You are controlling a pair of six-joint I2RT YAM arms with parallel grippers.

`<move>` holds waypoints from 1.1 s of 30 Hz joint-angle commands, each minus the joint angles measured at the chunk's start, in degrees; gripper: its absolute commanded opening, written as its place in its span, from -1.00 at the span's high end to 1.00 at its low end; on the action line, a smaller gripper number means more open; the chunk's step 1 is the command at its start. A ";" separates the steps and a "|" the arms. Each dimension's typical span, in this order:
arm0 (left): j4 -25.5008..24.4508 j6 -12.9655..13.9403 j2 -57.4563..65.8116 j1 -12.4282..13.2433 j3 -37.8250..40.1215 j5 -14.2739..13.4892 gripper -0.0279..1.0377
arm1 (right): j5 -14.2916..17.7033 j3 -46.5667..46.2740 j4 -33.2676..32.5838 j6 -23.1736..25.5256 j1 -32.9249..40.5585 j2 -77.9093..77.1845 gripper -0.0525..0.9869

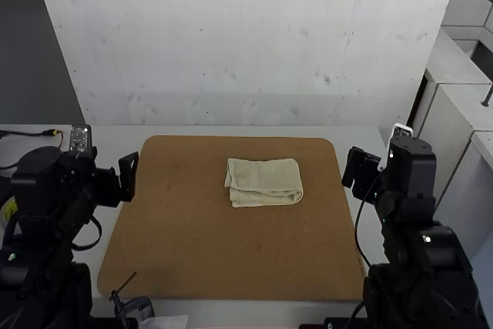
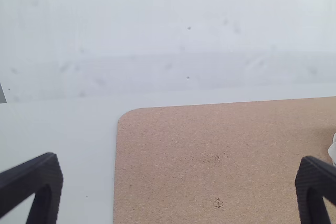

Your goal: Fold the towel.

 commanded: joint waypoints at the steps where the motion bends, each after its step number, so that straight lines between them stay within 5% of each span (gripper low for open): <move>1: 0.62 0.52 -0.03 0.45 0.30 -0.75 -0.91 | -2.73 -3.34 2.50 -1.79 -1.10 0.39 -0.95; 33: 0.62 0.52 -0.03 0.45 0.30 -0.75 -0.91 | -3.08 -4.13 4.52 -1.52 -1.10 0.13 -0.95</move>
